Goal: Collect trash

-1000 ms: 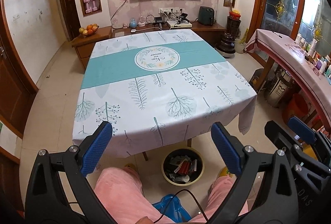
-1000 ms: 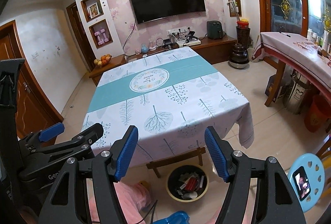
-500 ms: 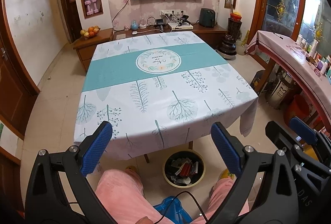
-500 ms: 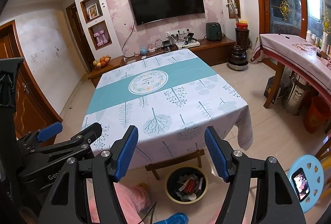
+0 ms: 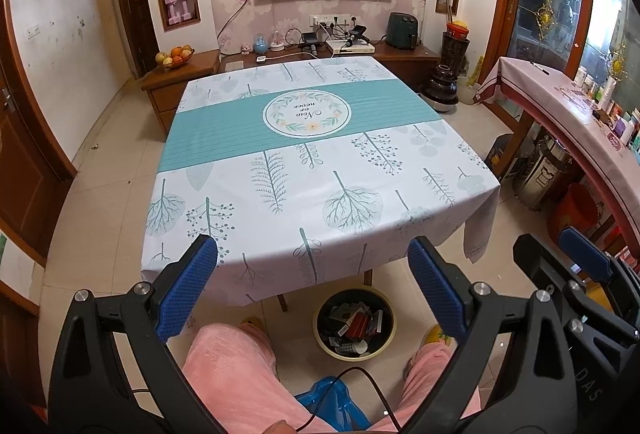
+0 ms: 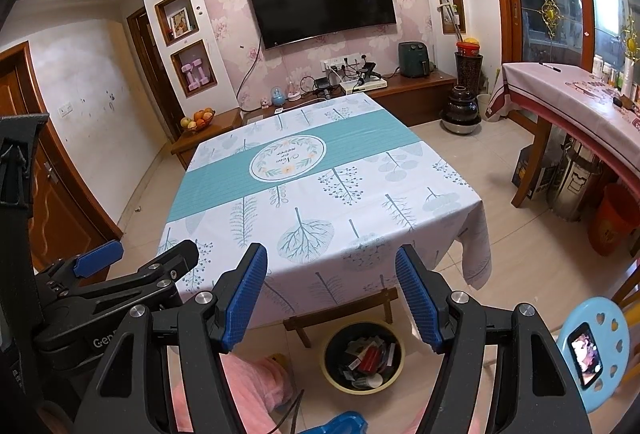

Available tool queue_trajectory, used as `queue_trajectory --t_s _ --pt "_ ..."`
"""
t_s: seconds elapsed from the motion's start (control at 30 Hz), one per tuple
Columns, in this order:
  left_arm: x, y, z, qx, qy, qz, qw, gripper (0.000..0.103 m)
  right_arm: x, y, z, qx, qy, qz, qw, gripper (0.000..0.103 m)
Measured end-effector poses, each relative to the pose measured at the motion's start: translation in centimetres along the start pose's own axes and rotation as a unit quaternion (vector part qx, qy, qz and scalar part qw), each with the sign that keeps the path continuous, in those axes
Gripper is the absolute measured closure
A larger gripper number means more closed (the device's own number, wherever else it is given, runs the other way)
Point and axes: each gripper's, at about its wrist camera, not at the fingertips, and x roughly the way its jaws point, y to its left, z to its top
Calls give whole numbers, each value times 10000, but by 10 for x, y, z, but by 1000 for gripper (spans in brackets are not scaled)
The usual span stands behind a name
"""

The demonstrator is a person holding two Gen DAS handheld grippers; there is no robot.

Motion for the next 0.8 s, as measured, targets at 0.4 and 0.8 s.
queue_trajectory --t_s 0.4,0.8 --pt "5 1 -4 -15 31 32 10000 8 0 0 0 1 10 -1 10000 35" --pt "12 4 -10 -45 104 89 9999 8 3 0 -2 14 36 -8 10000 35"
